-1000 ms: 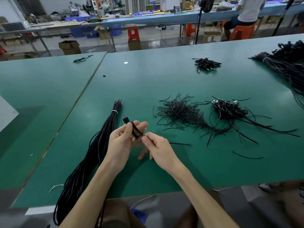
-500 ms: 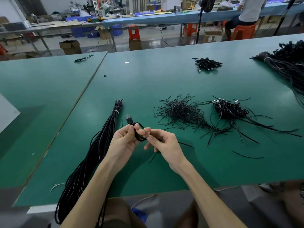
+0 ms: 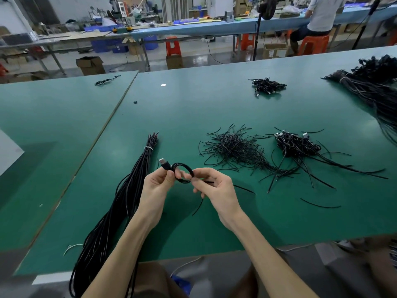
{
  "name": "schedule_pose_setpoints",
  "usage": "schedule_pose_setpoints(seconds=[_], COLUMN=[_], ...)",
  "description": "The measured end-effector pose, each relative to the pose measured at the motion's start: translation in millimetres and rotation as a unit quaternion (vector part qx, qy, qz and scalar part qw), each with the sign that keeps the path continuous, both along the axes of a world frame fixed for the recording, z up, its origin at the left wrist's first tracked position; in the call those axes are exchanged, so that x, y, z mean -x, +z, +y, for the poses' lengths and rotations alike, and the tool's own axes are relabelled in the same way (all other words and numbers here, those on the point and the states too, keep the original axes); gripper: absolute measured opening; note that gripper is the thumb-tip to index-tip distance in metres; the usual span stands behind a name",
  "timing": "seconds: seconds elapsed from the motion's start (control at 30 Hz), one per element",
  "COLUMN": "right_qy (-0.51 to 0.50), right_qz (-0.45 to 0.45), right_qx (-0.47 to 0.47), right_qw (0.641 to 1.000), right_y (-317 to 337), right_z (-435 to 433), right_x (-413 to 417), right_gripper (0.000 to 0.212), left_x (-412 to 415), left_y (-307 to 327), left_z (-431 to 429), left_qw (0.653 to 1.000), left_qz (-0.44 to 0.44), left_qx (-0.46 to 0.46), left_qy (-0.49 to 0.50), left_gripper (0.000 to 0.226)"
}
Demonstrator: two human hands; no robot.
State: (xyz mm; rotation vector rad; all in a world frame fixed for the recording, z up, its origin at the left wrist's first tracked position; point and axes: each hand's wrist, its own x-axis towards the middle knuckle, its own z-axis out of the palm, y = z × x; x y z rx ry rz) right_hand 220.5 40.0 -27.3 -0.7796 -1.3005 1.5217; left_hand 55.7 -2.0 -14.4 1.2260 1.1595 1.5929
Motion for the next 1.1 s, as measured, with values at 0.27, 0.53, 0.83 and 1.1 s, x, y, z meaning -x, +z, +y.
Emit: schedule_pose_setpoints(seconds=[0.27,0.53,0.83,1.1], right_qy=[0.001,-0.003,-0.018,-0.028], right_qz=[-0.005,-0.187,-0.223,-0.205], right_qx=[-0.003,-0.123,-0.150,-0.138], right_qw=[1.000,0.975,0.963,0.969], right_y=[-2.4,-3.2,0.8,4.2], right_z=[0.6,-3.7,-5.5,-6.6], right_x=[-0.9,7.8,7.4,5.5], right_gripper=[0.024,0.044,0.060,0.054], left_x=[4.1,-0.3,-1.6,1.3], left_y=[-4.9,-12.2,-9.9,-10.9], left_z=[2.6,4.9,3.3,2.7], left_qw=[0.999,0.989,0.989,0.996], left_qz=[-0.006,0.141,0.138,0.079], left_qx=[0.029,0.006,0.017,0.038], left_qy=[-0.012,0.043,0.041,0.021], left_gripper=[0.026,0.018,0.023,0.021])
